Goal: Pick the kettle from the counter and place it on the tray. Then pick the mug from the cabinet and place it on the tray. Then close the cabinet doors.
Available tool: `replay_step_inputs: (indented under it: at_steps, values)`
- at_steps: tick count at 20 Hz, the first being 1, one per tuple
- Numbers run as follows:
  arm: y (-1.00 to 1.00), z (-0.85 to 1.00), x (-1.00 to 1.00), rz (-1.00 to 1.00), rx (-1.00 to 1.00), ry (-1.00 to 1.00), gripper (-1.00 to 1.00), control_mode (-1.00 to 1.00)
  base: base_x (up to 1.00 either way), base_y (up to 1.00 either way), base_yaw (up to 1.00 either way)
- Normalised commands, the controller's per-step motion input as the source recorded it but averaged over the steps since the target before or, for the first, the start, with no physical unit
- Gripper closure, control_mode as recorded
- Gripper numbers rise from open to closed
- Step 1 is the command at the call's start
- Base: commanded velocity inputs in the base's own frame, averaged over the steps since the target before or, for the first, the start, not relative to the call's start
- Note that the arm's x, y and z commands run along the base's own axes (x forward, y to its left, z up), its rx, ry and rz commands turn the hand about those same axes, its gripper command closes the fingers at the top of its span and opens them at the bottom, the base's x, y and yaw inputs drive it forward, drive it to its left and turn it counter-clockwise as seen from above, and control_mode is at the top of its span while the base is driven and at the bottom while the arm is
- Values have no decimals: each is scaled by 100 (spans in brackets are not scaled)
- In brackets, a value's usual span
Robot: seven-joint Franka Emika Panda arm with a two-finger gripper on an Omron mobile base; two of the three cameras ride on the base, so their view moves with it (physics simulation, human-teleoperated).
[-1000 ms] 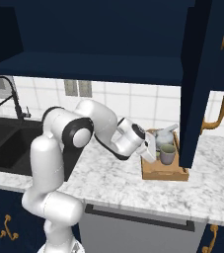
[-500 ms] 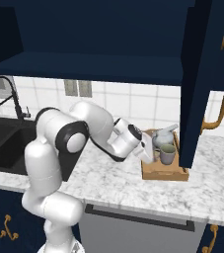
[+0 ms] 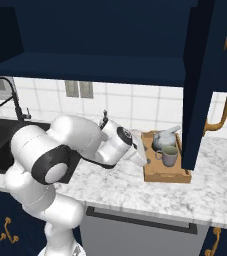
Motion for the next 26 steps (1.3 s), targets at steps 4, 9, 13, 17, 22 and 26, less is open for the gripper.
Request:
replay_step_inputs:
  at_steps: [4, 9, 13, 17, 22, 26]
  values:
    - [32, 71, -35, 6, 0, 0, -100, -100, 0, 0, 0]
    - [32, 77, -36, 1, 0, 3, -100, -100, 0, 0, 0]
    - [28, 64, -49, 0, 0, 11, -100, -100, 0, 0, 0]
    - [29, 53, -56, 3, 0, 11, -100, -100, 0, 0, 0]
    - [26, 50, -49, 13, -1, 0, -100, -100, 0, 0, 0]
    - [17, 33, -42, 17, -2, 0, -100, -100, 0, 0, 0]
